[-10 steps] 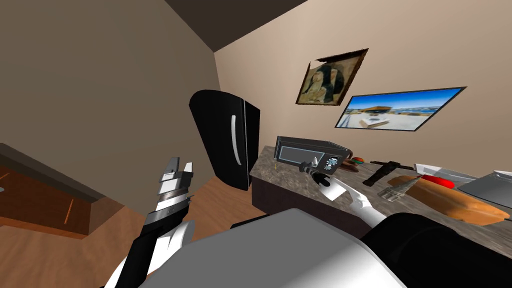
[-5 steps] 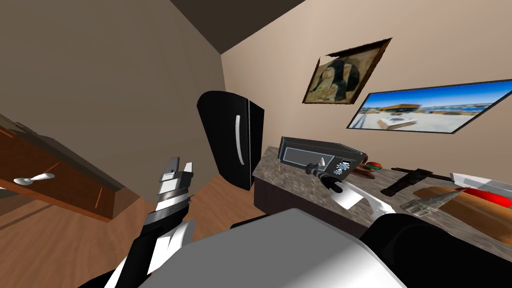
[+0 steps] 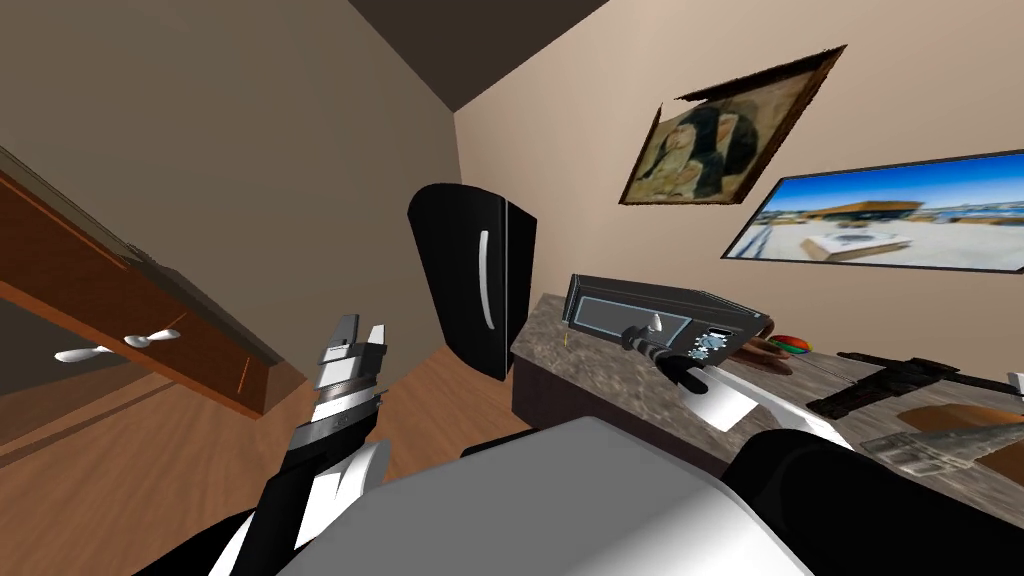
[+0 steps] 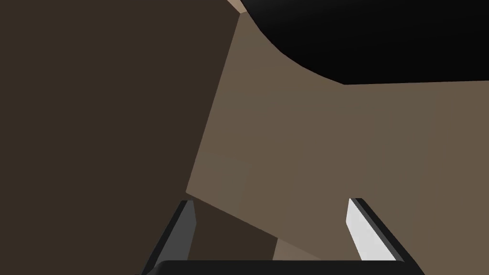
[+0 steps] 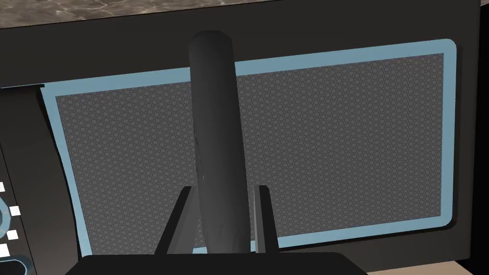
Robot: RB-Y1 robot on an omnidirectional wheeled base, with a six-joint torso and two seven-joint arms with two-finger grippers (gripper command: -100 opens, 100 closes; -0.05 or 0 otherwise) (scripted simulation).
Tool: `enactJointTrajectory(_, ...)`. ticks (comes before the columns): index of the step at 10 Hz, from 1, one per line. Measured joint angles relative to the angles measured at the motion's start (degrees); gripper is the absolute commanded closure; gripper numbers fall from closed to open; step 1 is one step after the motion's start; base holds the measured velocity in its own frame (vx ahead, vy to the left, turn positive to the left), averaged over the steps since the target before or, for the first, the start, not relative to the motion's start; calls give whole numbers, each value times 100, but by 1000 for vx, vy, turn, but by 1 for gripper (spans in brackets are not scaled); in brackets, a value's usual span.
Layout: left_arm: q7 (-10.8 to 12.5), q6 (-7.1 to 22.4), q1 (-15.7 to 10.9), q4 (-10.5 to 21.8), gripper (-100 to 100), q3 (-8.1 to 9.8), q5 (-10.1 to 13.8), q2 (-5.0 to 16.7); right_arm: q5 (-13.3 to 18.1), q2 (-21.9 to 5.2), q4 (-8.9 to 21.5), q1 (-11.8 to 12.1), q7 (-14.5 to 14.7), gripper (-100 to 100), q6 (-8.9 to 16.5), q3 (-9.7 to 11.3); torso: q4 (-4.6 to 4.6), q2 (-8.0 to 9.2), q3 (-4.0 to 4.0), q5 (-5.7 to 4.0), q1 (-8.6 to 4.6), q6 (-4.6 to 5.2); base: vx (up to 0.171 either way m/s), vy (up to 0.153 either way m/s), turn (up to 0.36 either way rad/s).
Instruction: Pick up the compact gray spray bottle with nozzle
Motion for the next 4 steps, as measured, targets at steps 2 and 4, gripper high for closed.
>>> enactJointTrajectory(2, 0, 0, 0, 0, 0, 0, 0, 0, 60, 35, -4, 263, -10, 100, -54, -15, 1, 15, 7, -10, -11, 3, -3, 4, -12)
enactJointTrajectory(4, 0, 0, -1, 0, 0, 0, 0, 0, 30, 8, -33, 384, -15, 0, -29, -41, 4, 15, 9, -8, -10, -2, 0, 0, 0)
